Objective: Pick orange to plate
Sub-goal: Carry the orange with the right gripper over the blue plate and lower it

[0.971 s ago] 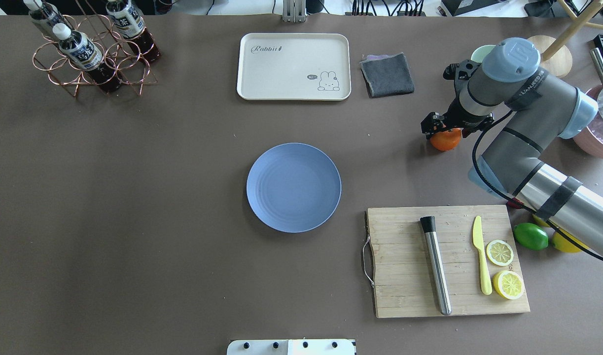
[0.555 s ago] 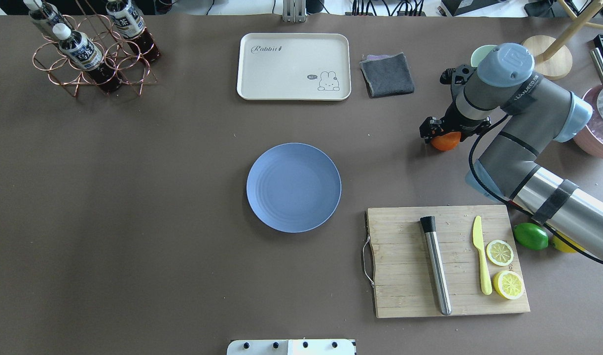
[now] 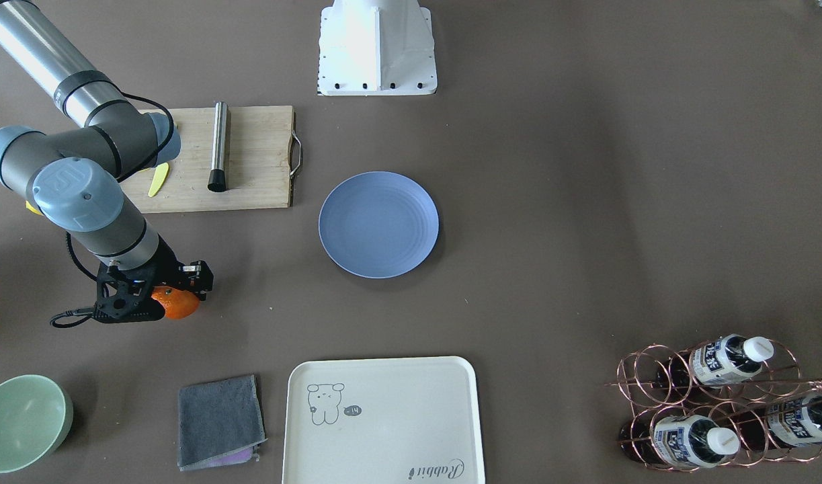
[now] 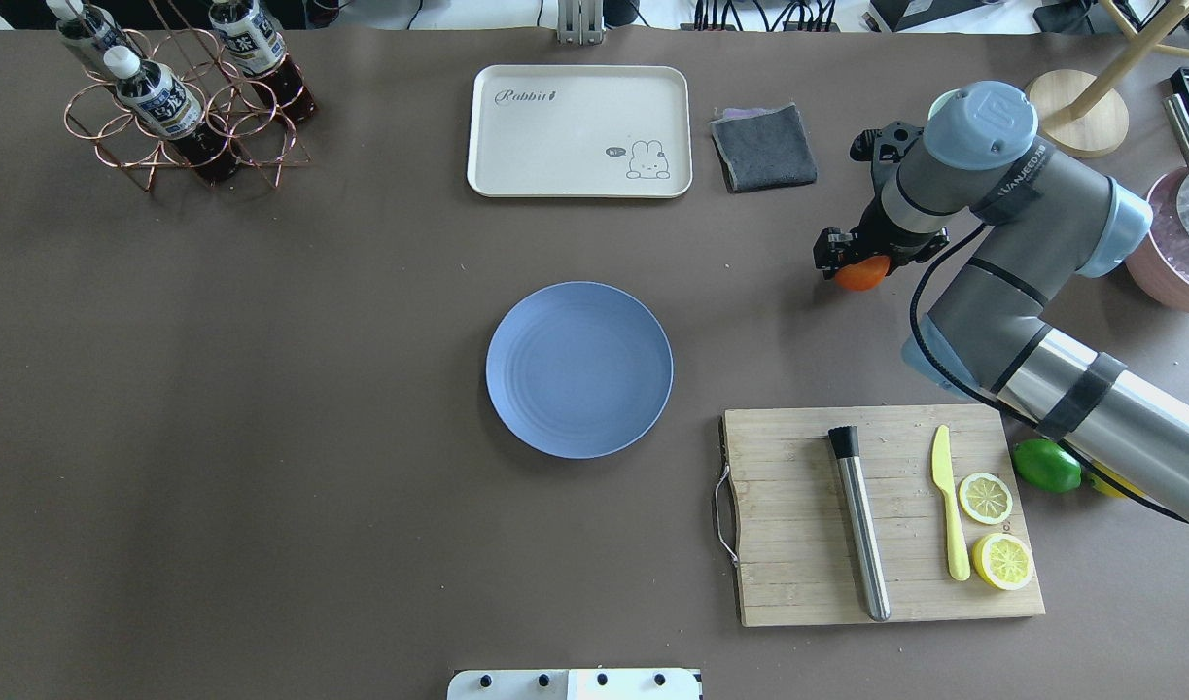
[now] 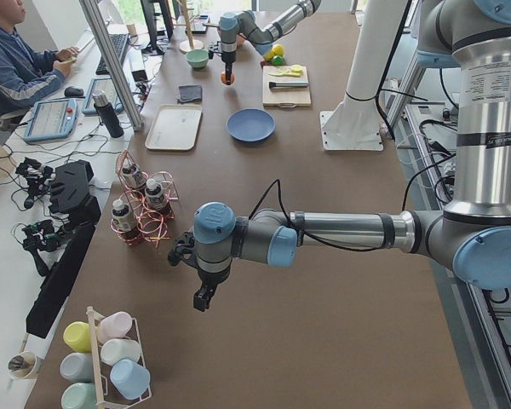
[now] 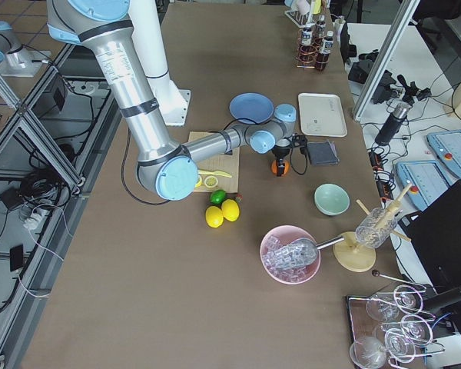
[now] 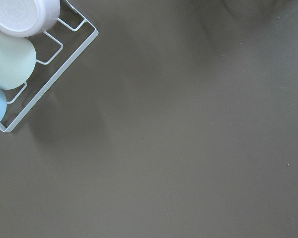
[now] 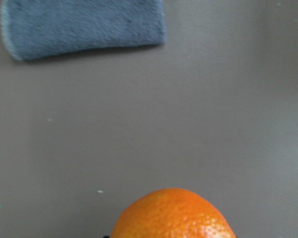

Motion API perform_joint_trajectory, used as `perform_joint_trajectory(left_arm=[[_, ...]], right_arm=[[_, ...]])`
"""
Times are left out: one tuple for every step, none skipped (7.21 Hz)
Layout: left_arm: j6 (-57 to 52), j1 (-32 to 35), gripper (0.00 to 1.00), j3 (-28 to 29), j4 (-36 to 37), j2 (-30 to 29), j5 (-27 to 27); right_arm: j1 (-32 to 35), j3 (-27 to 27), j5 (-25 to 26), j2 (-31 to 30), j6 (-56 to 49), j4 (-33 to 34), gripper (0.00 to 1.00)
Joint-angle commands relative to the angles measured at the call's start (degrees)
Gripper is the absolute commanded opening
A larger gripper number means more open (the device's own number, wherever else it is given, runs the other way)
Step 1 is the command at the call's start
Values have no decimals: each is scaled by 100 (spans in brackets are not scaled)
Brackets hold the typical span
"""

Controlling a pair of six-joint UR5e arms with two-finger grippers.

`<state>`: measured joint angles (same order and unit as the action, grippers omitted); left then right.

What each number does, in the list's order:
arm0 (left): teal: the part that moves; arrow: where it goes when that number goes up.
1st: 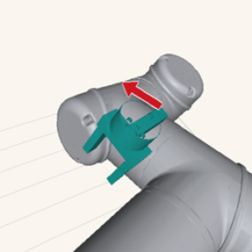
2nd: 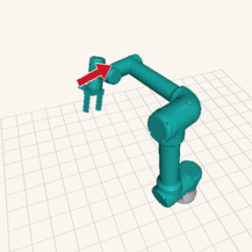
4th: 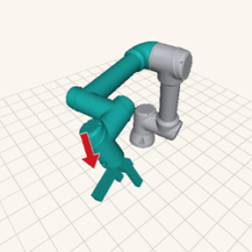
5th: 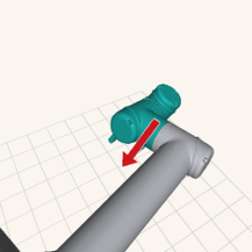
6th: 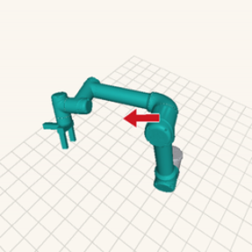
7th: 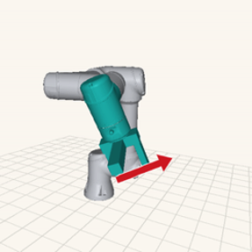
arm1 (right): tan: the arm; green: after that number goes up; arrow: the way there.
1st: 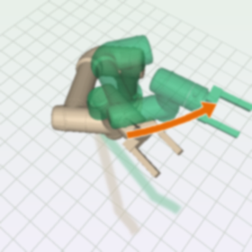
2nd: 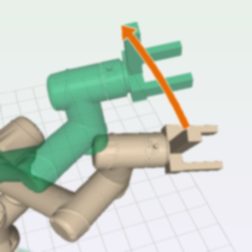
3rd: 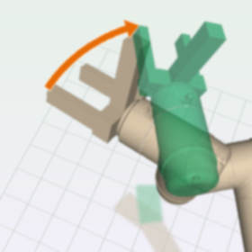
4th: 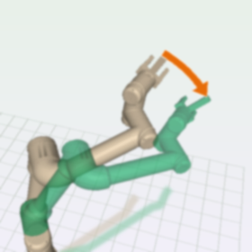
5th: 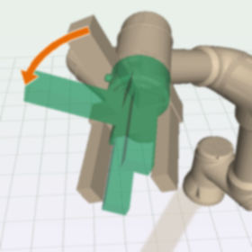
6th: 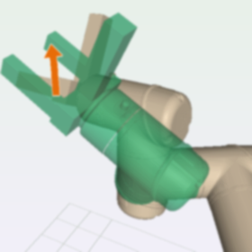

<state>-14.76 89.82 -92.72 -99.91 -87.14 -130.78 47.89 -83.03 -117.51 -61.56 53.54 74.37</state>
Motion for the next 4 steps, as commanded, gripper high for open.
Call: perform_joint_trajectory(left_arm=[[0,1,98,0,7,4,0],[0,1,98,0,7,13,0],[0,-8,98,-9,-2,56,-9],[0,1,98,-9,-2,65,-35]], right_arm=[[-584,-65,200,983,1363,671,0],[-1049,-47,698,1389,2205,945,0],[-1480,5,1147,1706,2709,1269,0],[-1797,32,1369,1944,2941,1551,0]])
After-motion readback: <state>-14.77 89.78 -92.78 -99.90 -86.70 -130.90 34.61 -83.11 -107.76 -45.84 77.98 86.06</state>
